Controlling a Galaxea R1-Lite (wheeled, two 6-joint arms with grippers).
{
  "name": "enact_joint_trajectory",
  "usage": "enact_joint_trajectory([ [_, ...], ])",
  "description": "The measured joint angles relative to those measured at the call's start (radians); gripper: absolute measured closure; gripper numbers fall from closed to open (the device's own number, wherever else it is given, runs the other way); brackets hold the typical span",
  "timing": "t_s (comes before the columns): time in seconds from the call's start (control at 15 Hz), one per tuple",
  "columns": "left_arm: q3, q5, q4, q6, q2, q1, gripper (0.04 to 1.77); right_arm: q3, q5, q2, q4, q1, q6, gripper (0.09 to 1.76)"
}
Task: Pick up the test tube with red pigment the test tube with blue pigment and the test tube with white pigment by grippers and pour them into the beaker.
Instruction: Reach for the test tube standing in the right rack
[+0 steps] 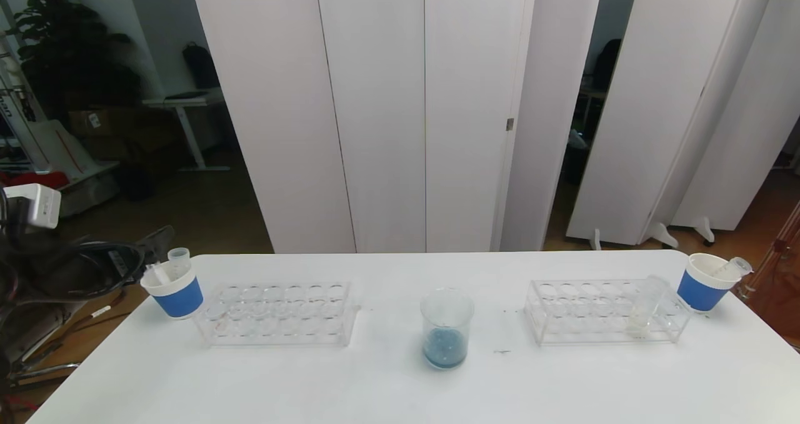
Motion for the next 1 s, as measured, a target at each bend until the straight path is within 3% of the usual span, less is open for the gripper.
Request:
enact_joint_trajectory([
  [0.4, 0.020, 0.003, 0.410, -0.005, -0.406, -0.054, 0.06, 0.000, 0.000, 0.000, 0.000, 0.000, 0.000, 0.10],
  [0.67, -0.003, 0.010, 0.694, -0.008, -0.691, -0.136, 0.06, 0.000, 0.000, 0.000, 0.000, 0.000, 0.000, 0.10],
  [1.0, -0.017, 0.008, 0.963, -0.002, -1.034, -0.214, 0.06, 0.000, 0.000, 0.000, 0.000, 0.000, 0.000, 0.10],
])
